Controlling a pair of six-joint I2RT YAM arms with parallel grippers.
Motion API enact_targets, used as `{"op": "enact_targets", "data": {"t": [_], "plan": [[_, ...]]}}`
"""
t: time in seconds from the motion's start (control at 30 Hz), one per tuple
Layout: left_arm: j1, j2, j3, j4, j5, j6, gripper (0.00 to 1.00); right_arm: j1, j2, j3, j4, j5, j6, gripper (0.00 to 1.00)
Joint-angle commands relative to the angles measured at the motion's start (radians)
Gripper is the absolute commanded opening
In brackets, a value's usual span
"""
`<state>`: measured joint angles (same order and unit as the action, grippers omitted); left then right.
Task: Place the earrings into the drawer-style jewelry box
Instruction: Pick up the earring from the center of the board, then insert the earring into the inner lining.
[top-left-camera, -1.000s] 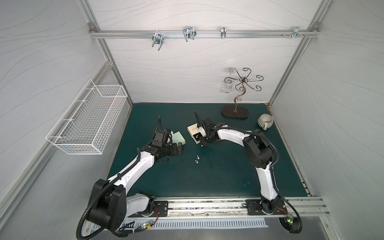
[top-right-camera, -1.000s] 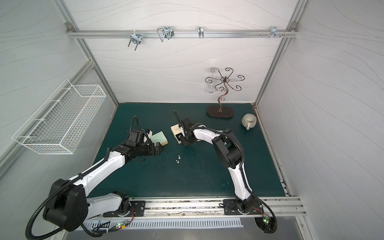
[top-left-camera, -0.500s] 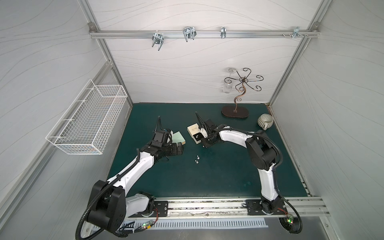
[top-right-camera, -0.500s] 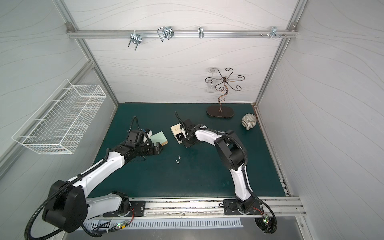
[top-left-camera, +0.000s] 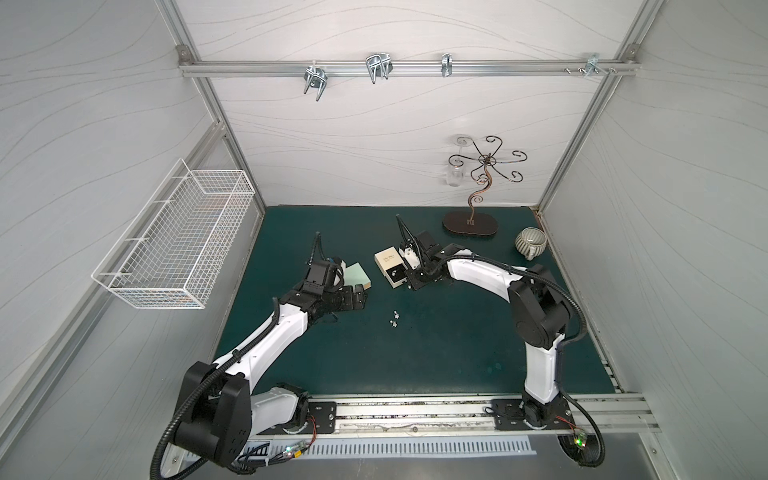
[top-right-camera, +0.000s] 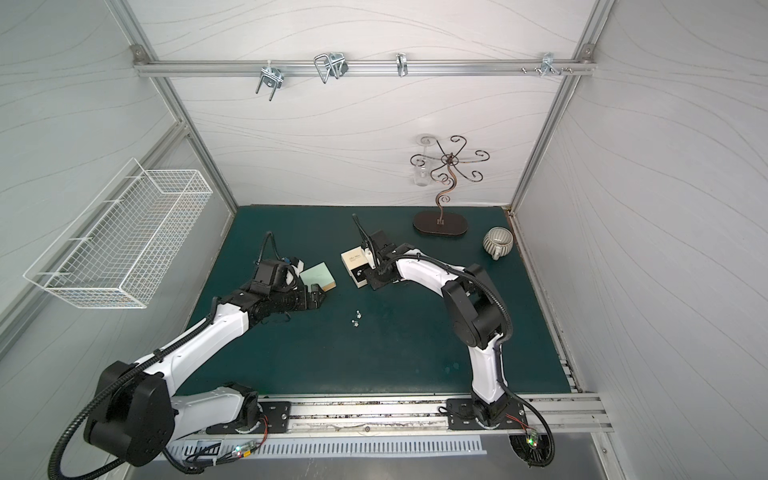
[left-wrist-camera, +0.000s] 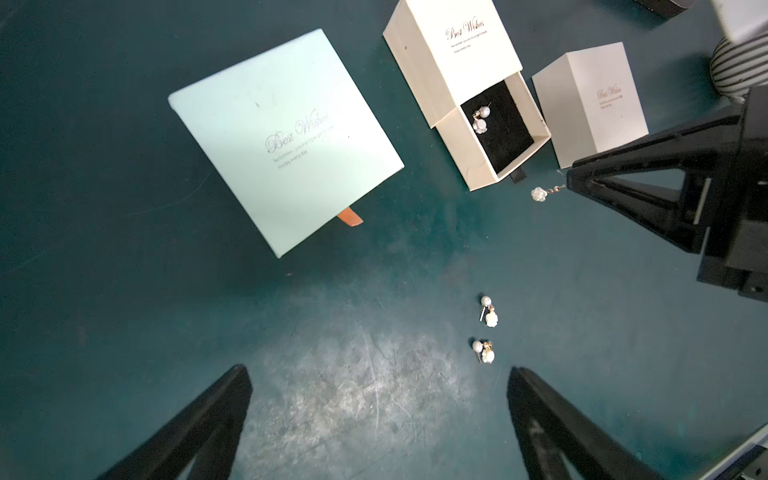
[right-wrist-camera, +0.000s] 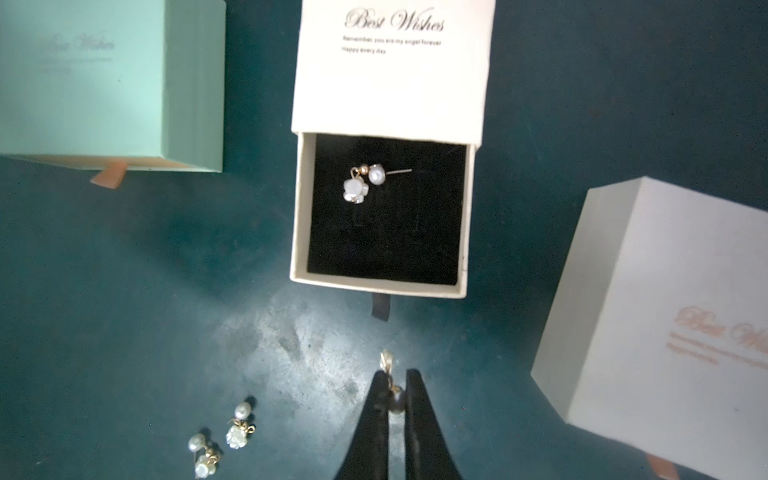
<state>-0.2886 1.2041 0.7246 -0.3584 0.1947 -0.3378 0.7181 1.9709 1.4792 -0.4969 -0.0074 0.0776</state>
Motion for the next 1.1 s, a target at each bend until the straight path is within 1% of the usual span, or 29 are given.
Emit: {"op": "enact_targets", "data": {"t": [0.0, 0.3, 0.5, 1.07], "plan": [[0.005, -0.021, 0.007, 0.001, -0.012, -0.009, 0.99, -0.007, -0.025, 0.053, -0.032, -0.005, -0.024, 0.09], [0.005, -0.032, 0.0, 0.0, -0.014, -0.006, 0.99, -0.01, 0.066, 0.17, -0.034, -0.013, -0.025, 0.09], [0.005, -0.035, -0.002, 0.004, -0.016, -0.006, 0.99, -0.008, 0.128, 0.232, -0.043, -0.039, -0.011, 0.09], [0.005, -0.032, -0.007, 0.007, -0.018, -0.008, 0.99, -0.019, 0.182, 0.223, -0.045, -0.028, -0.013, 0.11]]}}
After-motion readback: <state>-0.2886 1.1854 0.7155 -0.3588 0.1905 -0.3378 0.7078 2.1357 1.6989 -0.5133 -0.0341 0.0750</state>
